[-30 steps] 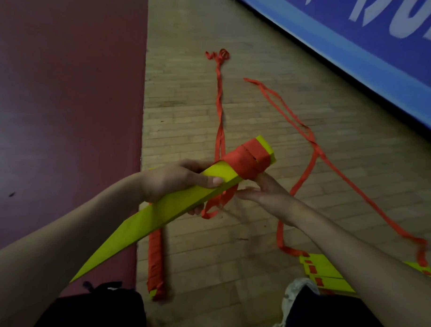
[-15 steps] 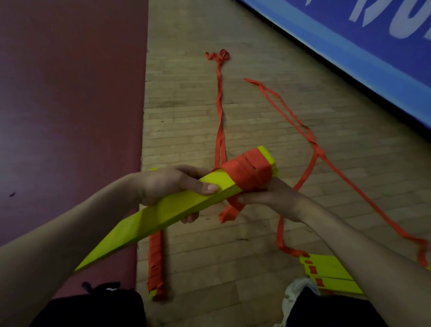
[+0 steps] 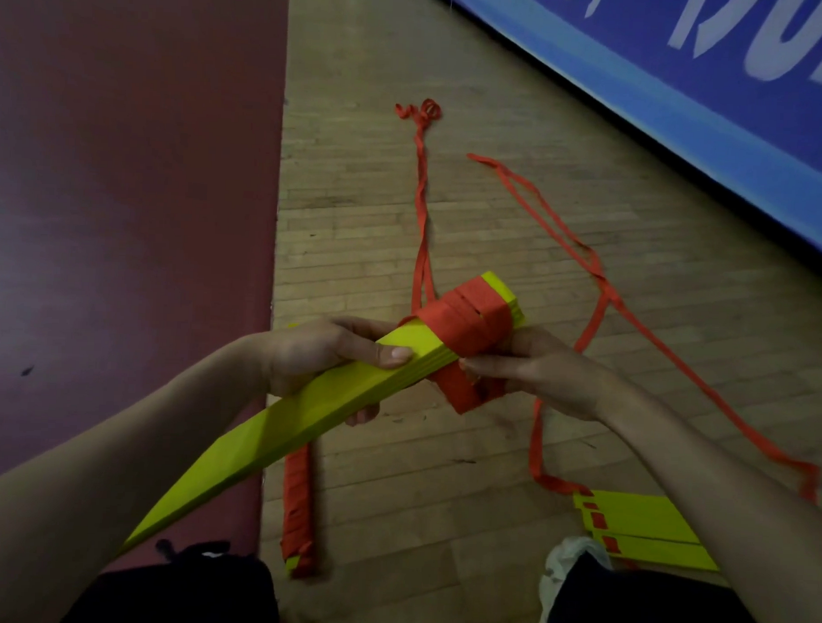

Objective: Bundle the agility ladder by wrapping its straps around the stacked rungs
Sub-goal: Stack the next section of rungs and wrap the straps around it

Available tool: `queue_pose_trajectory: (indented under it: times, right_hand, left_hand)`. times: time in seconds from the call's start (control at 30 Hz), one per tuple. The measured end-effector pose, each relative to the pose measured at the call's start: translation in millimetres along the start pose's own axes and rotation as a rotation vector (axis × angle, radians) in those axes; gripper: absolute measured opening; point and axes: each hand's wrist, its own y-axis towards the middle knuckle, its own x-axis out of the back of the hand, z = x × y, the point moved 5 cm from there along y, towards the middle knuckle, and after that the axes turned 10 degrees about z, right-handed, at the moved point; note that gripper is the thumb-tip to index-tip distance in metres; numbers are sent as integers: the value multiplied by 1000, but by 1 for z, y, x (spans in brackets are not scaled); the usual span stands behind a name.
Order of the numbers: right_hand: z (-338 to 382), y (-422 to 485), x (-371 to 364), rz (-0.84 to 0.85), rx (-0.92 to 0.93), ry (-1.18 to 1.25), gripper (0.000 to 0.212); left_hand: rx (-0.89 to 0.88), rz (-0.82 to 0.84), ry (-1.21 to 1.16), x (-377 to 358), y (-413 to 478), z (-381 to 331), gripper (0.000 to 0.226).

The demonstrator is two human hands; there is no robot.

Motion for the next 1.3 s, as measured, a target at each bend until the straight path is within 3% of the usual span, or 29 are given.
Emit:
queue_pose_trajectory:
  times: [0.1,0.23,0.37,0.57,0.7,0.83,1.0,1.17,1.3]
  right_hand:
    - [7,-1,-9,40,20,21,19]
    - [7,0,-21,129,-39,-43,27]
    - [2,4,-27,122,-57,-16,26]
    - [-2,4,-27,40,-84,39,25]
    - [7,3,-23,-36,-52,11,23]
    - [13,0,-26,-91,-23,-15,28]
    - [11,4,-27,-256,-78,-143,60]
    - [15,9,-25,-377,-181,-50,85]
    - [1,15,-26,-366,-293,55,68]
  left_hand:
    - [-24,-5,-10,1,0,-2,59]
    - [-27,-25,-1,2,1,-2,59]
    - [-61,-107,42,2,3,-3,41]
    - [-95,-183,7,5,4,-2,40]
    - [-131,-366,1,6,5,-6,52]
    - [-120,-455,74,3,11,-3,38]
    - [-85,-543,390,1,21,2,26]
    - [-127,-710,766,-11,21,-2,35]
    - [6,-806,1203,-26,24,-6,42]
